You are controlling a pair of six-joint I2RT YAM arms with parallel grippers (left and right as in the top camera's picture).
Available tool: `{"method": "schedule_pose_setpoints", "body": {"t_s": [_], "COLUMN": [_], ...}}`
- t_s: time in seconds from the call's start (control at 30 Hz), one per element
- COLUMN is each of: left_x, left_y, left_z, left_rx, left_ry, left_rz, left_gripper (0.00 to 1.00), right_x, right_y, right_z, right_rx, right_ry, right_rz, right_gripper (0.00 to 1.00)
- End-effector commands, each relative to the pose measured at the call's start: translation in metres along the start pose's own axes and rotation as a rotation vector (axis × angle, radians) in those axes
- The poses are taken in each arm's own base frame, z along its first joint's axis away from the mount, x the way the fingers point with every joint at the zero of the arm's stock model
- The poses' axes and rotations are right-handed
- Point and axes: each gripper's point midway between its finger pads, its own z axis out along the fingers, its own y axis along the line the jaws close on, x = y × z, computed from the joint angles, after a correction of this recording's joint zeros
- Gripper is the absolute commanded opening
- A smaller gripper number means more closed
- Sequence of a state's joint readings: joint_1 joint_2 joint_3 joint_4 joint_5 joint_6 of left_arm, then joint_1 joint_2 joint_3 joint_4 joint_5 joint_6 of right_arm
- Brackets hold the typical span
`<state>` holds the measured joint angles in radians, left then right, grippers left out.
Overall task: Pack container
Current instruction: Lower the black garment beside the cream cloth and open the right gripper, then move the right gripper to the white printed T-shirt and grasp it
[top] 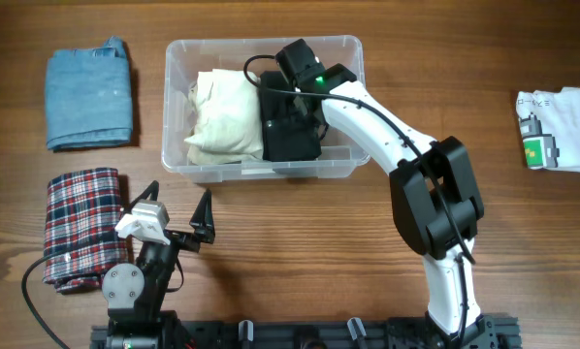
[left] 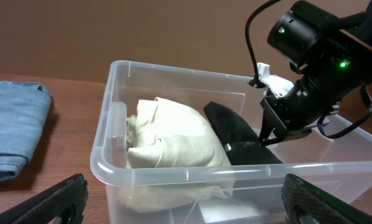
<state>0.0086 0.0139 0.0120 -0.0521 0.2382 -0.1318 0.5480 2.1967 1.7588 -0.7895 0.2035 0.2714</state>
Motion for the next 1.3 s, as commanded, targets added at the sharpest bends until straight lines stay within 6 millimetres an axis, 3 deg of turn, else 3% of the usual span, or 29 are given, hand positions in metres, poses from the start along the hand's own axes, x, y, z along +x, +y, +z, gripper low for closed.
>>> {"method": "schedule_pose_setpoints", "body": {"t_s": [0.0,0.1,0.17,0.3,0.37,0.43,0.5,0.63,0.7,0.83,0.9,1.03,1.27], "left_x": [0.002,0.002,0.002,0.002,0.002,0.002,0.002,0.002,0.002,0.002,0.002,0.002,0.002], "left_y": [0.0,-0.001,0.0,-0.001,-0.001,-0.001,-0.001,-0.001,-0.001,-0.001,-0.001,0.0,-0.001], "left_z": [0.0,0.0,0.0,0.0,0.0,0.0,0.0,0.0,0.0,0.0,0.0,0.0,0.0], "left_rx": [0.008,0.008,0.008,0.008,0.008,0.008,0.008,0.008,0.008,0.008,0.008,0.008,0.008], "left_ry": [0.001,0.001,0.001,0.001,0.002,0.001,0.001,0.001,0.002,0.001,0.001,0.001,0.001], "left_rz": [0.02,0.02,0.02,0.02,0.02,0.019,0.02,0.019,0.019,0.02,0.02,0.02,0.02], "left_gripper": [1.0,1.0,1.0,1.0,1.0,1.0,1.0,1.0,1.0,1.0,1.0,1.0,1.0], "right_x": [-0.044,-0.07,-0.08,-0.079,-0.073,-0.064,-0.045,-0.011,0.023,0.055,0.069,0.089,0.105], "right_y": [-0.021,-0.058,-0.093,-0.184,-0.217,-0.245,-0.28,-0.326,-0.366,-0.407,-0.418,-0.419,-0.424], "right_z": [-0.061,-0.118,-0.151,-0.203,-0.209,-0.205,-0.188,-0.158,-0.133,-0.108,-0.087,-0.05,-0.024], "right_rx": [0.035,0.088,0.177,0.463,0.531,0.577,0.607,0.607,0.623,0.642,0.595,0.498,0.506], "right_ry": [-0.169,-0.305,-0.374,-0.431,-0.396,-0.336,-0.236,-0.094,0.015,0.11,0.151,0.213,0.301], "right_rz": [0.065,0.113,0.117,0.141,0.11,0.079,0.047,0.036,0.088,0.163,0.175,0.185,0.134], "right_gripper": [0.16,0.41,0.68,0.74,0.8,0.86,0.9,0.92,0.94,0.94,0.94,0.95,0.95]}}
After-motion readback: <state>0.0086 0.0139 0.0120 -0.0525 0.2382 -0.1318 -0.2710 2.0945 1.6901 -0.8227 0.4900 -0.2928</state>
